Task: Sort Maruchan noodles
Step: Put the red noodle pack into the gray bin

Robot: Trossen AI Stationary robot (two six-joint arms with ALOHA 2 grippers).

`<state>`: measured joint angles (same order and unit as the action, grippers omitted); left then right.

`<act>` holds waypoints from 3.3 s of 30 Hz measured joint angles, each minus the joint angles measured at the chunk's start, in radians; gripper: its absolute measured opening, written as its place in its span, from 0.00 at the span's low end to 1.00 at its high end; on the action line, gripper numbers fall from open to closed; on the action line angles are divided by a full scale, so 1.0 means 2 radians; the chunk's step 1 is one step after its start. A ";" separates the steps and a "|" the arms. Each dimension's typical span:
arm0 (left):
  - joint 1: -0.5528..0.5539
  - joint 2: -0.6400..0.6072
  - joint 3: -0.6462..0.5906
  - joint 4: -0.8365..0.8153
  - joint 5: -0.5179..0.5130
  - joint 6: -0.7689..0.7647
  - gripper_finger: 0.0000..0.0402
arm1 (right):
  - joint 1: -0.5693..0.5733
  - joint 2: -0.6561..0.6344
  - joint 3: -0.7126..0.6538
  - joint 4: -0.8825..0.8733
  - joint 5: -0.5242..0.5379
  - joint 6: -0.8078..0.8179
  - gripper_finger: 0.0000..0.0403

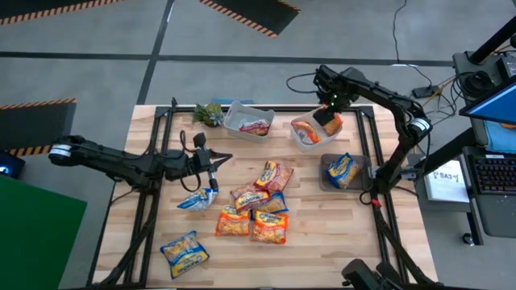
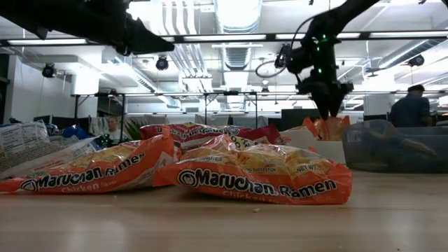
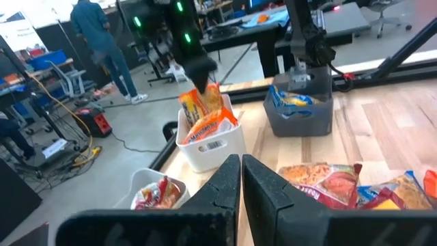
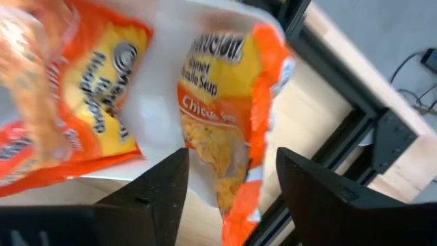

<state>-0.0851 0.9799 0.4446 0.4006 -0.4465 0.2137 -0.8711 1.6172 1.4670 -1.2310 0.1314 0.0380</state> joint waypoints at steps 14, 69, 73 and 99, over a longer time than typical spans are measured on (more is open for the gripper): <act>0.000 0.054 0.017 0.001 0.000 -0.033 0.00 | 0.116 -0.095 0.016 0.025 -0.084 0.016 0.55; 0.000 0.091 0.050 0.015 0.088 -0.115 0.25 | 0.487 0.021 -0.241 0.558 0.118 -0.051 0.04; -0.001 0.127 0.069 0.017 0.108 -0.109 0.41 | 0.482 0.021 -0.215 0.541 0.104 -0.036 0.04; 0.000 0.319 0.184 -0.047 0.108 -0.086 0.31 | 0.479 0.021 -0.175 0.525 0.100 -0.024 0.03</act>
<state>-0.0849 1.6179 0.8131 0.3061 -0.2299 0.0424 0.0872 1.6596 1.1169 -0.1814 0.3318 -0.0101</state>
